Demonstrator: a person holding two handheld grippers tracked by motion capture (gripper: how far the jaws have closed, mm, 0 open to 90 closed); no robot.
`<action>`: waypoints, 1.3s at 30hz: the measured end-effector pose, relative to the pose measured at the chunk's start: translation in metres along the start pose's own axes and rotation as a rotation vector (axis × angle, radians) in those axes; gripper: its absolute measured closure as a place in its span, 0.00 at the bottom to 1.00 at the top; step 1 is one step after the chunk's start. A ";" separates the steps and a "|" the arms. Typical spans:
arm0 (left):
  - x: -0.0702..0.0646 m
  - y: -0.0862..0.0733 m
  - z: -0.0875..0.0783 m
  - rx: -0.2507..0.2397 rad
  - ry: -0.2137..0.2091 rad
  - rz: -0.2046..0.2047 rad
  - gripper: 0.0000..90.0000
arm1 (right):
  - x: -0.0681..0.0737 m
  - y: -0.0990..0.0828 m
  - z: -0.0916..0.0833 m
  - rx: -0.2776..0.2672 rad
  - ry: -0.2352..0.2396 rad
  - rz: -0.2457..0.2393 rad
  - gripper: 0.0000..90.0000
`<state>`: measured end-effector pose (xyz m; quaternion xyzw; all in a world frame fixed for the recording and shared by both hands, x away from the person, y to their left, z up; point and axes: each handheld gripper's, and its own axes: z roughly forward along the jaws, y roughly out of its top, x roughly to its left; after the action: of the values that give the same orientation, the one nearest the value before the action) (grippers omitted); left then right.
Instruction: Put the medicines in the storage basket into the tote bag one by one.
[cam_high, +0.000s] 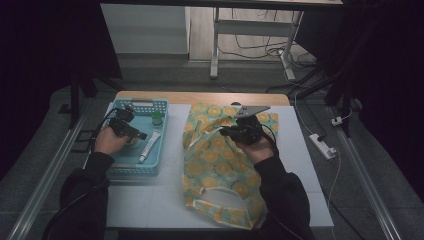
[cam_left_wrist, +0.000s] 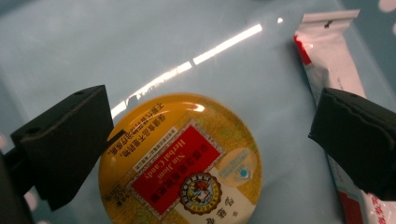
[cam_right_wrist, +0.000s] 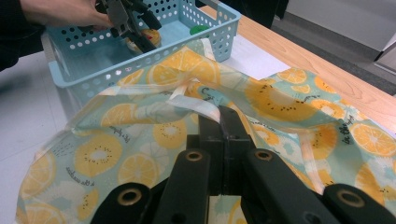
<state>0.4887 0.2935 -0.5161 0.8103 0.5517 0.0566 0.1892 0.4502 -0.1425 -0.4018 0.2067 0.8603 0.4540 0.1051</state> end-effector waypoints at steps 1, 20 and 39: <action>-0.001 -0.001 0.000 0.006 -0.001 -0.002 0.00 | 0.000 0.000 0.000 0.000 0.000 0.000 1.00; -0.014 -0.014 -0.005 0.105 0.064 0.006 0.22 | 0.001 0.000 0.000 -0.006 -0.003 0.000 1.00; -0.027 -0.023 -0.051 -0.141 -0.037 0.054 0.22 | -0.001 -0.001 -0.001 -0.011 -0.004 0.005 1.00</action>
<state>0.4431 0.2887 -0.4740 0.8103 0.5209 0.0853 0.2545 0.4505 -0.1443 -0.4022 0.2095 0.8570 0.4584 0.1069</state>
